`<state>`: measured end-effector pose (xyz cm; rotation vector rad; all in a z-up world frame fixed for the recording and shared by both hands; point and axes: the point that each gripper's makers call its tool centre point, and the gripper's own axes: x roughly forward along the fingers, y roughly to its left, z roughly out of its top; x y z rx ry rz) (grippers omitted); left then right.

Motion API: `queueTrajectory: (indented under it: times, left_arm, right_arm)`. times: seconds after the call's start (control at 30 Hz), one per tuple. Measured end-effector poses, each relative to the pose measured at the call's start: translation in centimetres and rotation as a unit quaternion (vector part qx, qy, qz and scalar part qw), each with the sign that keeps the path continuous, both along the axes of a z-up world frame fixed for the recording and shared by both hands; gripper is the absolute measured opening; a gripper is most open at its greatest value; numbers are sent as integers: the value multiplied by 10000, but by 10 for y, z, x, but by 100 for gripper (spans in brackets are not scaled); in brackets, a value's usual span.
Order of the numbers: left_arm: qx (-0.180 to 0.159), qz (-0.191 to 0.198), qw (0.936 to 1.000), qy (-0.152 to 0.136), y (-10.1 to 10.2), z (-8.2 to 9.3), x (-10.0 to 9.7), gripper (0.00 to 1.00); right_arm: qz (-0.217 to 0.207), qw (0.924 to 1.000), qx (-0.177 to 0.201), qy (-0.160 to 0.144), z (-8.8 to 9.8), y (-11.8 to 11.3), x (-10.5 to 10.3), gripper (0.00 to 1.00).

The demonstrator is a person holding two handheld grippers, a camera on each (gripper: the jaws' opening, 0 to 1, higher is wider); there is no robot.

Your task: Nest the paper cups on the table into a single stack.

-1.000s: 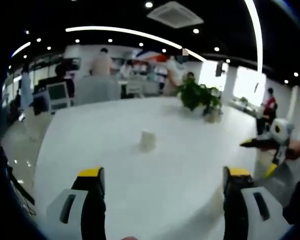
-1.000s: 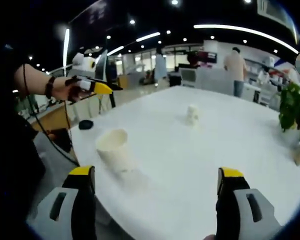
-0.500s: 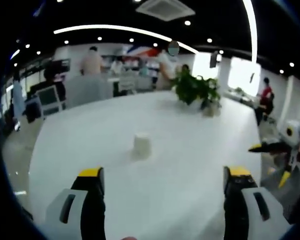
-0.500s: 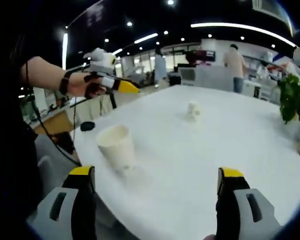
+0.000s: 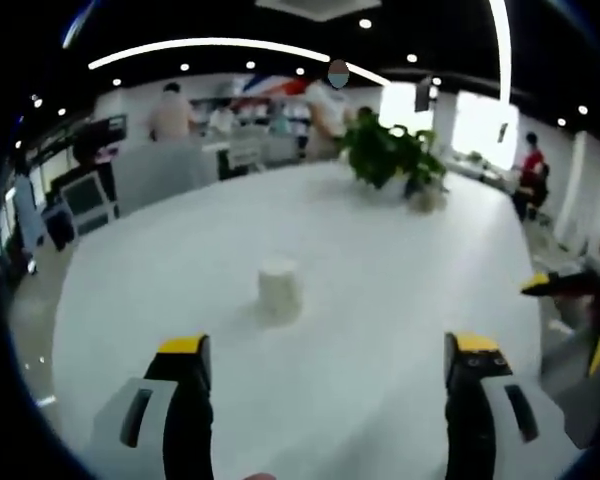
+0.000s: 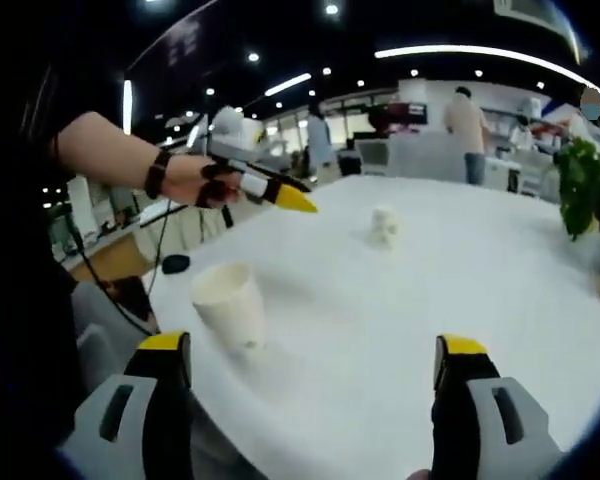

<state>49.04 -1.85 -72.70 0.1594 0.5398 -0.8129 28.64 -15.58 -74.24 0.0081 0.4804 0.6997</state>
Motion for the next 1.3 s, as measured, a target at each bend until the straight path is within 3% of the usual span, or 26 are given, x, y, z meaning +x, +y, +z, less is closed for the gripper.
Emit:
queueTrajectory:
  times: [0.3,0.57,1.13,1.3]
  left_arm:
    - [68,-12,10000,-3,-18,-3,13,96]
    - [205,-62,9998,9,-30,-14,37,95]
    - [448,-56,9989,118,-47,-40,68,92]
    - [408,-16,9991,106,-49,-40,79,92]
  right_arm:
    - [-49,10000,70,33,-1,-5,4,100]
    - [-92,9999,114,37,3,-12,6,100]
    - [-171,9993,190,271,-10,-26,11,99]
    - [-134,9991,222,350,-15,-26,11,99]
